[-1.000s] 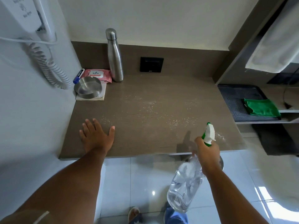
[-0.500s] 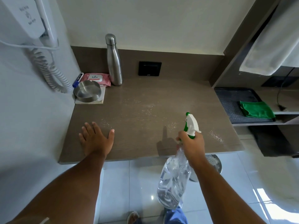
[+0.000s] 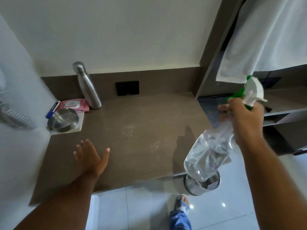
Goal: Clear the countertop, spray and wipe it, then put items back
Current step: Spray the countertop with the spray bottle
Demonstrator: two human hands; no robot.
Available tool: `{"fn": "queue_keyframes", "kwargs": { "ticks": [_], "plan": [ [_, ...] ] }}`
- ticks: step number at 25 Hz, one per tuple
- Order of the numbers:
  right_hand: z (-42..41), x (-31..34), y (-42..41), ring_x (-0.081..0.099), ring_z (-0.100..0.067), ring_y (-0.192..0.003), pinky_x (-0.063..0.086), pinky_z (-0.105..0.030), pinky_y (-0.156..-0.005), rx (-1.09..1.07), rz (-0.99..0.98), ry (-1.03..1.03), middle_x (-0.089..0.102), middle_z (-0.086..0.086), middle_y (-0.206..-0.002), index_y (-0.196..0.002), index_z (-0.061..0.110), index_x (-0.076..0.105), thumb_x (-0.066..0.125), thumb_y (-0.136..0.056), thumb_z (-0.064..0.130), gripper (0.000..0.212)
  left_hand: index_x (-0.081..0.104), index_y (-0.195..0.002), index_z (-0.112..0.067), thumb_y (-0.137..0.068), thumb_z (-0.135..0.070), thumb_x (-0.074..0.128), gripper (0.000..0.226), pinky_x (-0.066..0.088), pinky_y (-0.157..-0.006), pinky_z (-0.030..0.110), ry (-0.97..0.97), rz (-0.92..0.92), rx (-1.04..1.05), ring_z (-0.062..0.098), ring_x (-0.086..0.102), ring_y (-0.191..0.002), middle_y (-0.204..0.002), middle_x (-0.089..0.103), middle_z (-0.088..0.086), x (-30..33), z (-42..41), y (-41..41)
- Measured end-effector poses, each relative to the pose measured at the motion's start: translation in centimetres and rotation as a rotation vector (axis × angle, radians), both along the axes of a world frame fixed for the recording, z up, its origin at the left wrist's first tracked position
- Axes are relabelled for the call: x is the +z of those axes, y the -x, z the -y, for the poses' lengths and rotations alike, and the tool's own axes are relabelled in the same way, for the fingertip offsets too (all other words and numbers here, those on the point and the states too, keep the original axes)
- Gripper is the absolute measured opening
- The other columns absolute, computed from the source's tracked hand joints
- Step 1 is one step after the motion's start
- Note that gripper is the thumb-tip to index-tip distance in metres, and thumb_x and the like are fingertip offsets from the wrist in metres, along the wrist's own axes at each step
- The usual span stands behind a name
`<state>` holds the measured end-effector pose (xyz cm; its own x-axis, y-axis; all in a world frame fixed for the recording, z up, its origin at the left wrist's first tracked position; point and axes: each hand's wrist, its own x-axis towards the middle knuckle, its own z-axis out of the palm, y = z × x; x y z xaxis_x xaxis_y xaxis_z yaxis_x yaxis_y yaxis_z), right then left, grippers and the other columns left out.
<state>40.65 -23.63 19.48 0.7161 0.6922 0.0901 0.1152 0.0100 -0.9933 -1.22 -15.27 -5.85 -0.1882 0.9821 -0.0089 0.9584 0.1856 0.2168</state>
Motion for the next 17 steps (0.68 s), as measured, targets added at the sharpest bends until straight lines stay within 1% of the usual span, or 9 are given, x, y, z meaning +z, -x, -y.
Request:
{"fn": "queue_keyframes", "kwargs": {
  "ticks": [3, 6, 8, 10, 12, 13, 15, 16, 17],
  "plan": [
    [-4.1, 1.2, -7.1, 0.064, -0.017, -0.053, 0.054, -0.031, -0.051, -0.107, 0.092, -0.083, 0.069, -0.005, -0.063, -0.082, 0.018, 0.064, 0.061, -0.074, 0.025, 0.010, 0.019, -0.153, -0.007, -0.085, -0.074, 0.032, 0.096, 0.006, -0.120, 0.051, 0.081, -0.010, -0.131, 0.038, 0.010, -0.147, -0.159, 0.015, 0.022, 1.4, -4.9, -10.5],
    [-9.1, -1.2, -13.0, 0.063, -0.011, -0.059, 0.052, -0.029, -0.055, -0.134, 0.147, -0.090, 0.065, -0.008, -0.070, -0.087, 0.013, 0.060, 0.061, -0.079, 0.016, 0.008, 0.012, -0.155, -0.021, -0.083, -0.079, 0.025, 0.093, 0.001, -0.119, 0.048, 0.144, -0.029, -0.260, 0.034, 0.002, -0.149, -0.163, 0.006, 0.015, 1.8, -9.6, -20.6],
    [-12.5, -3.8, -16.9, 0.060, -0.020, -0.065, 0.054, -0.041, -0.059, -0.116, 0.180, -0.047, 0.063, -0.022, -0.075, -0.090, 0.004, 0.060, 0.061, -0.083, 0.014, 0.012, 0.009, -0.155, -0.027, -0.082, -0.080, 0.023, 0.091, 0.000, -0.119, 0.048, 0.157, -0.041, -0.336, 0.034, 0.001, -0.149, -0.163, 0.005, 0.014, 1.7, -12.7, -26.8],
    [-15.4, -6.7, -20.4, 0.058, -0.029, -0.066, 0.054, -0.052, -0.062, -0.089, 0.222, 0.015, 0.062, -0.031, -0.078, -0.086, -0.002, 0.058, 0.062, -0.085, 0.016, 0.019, 0.008, -0.154, -0.030, -0.083, -0.080, 0.023, 0.089, 0.003, -0.119, 0.049, 0.163, -0.057, -0.372, 0.034, 0.003, -0.149, -0.163, 0.005, 0.014, 1.3, -15.2, -32.0],
    [-17.6, -9.3, -22.8, 0.056, -0.032, -0.062, 0.052, -0.053, -0.058, -0.059, 0.253, 0.051, 0.059, -0.030, -0.074, -0.077, 0.003, 0.054, 0.062, -0.085, 0.020, 0.020, 0.008, -0.154, -0.032, -0.083, -0.079, 0.022, 0.087, 0.004, -0.119, 0.049, 0.171, -0.077, -0.397, 0.035, 0.004, -0.149, -0.163, 0.006, 0.014, 0.7, -17.2, -35.8],
    [-18.2, -10.4, -23.5, 0.053, -0.029, -0.061, 0.051, -0.051, -0.057, -0.047, 0.266, 0.055, 0.058, -0.025, -0.070, -0.074, 0.012, 0.051, 0.062, -0.084, 0.022, 0.018, 0.007, -0.154, -0.032, -0.083, -0.079, 0.022, 0.086, 0.004, -0.119, 0.049, 0.175, -0.088, -0.406, 0.035, 0.004, -0.149, -0.163, 0.006, 0.014, 0.3, -17.8, -37.2],
    [-19.0, -12.1, -24.4, 0.047, -0.011, -0.057, 0.047, -0.040, -0.053, -0.037, 0.290, 0.047, 0.055, 0.005, -0.061, -0.070, 0.030, 0.047, 0.061, -0.083, 0.025, 0.019, 0.005, -0.154, -0.034, -0.083, -0.079, 0.020, 0.085, 0.003, -0.119, 0.050, 0.178, -0.112, -0.407, 0.035, 0.004, -0.149, -0.163, 0.004, 0.014, -0.4, -18.6, -39.2],
    [-19.2, -12.8, -24.8, 0.042, -0.003, -0.055, 0.043, -0.033, -0.051, -0.029, 0.304, 0.042, 0.052, 0.013, -0.059, -0.070, 0.038, 0.047, 0.061, -0.082, 0.026, 0.022, 0.005, -0.154, -0.034, -0.083, -0.079, 0.018, 0.085, 0.003, -0.119, 0.050, 0.174, -0.127, -0.397, 0.035, 0.004, -0.148, -0.163, 0.004, 0.014, -0.8, -19.0, -40.0],
    [-19.3, -13.4, -25.2, 0.041, 0.000, -0.053, 0.040, -0.024, -0.050, -0.019, 0.309, 0.037, 0.051, 0.018, -0.060, -0.071, 0.044, 0.047, 0.060, -0.082, 0.027, 0.025, 0.005, -0.154, -0.035, -0.082, -0.080, 0.016, 0.085, 0.003, -0.118, 0.050, 0.163, -0.143, -0.382, 0.035, 0.005, -0.148, -0.163, 0.004, 0.014, -1.1, -19.2, -40.5]
  ]
}}
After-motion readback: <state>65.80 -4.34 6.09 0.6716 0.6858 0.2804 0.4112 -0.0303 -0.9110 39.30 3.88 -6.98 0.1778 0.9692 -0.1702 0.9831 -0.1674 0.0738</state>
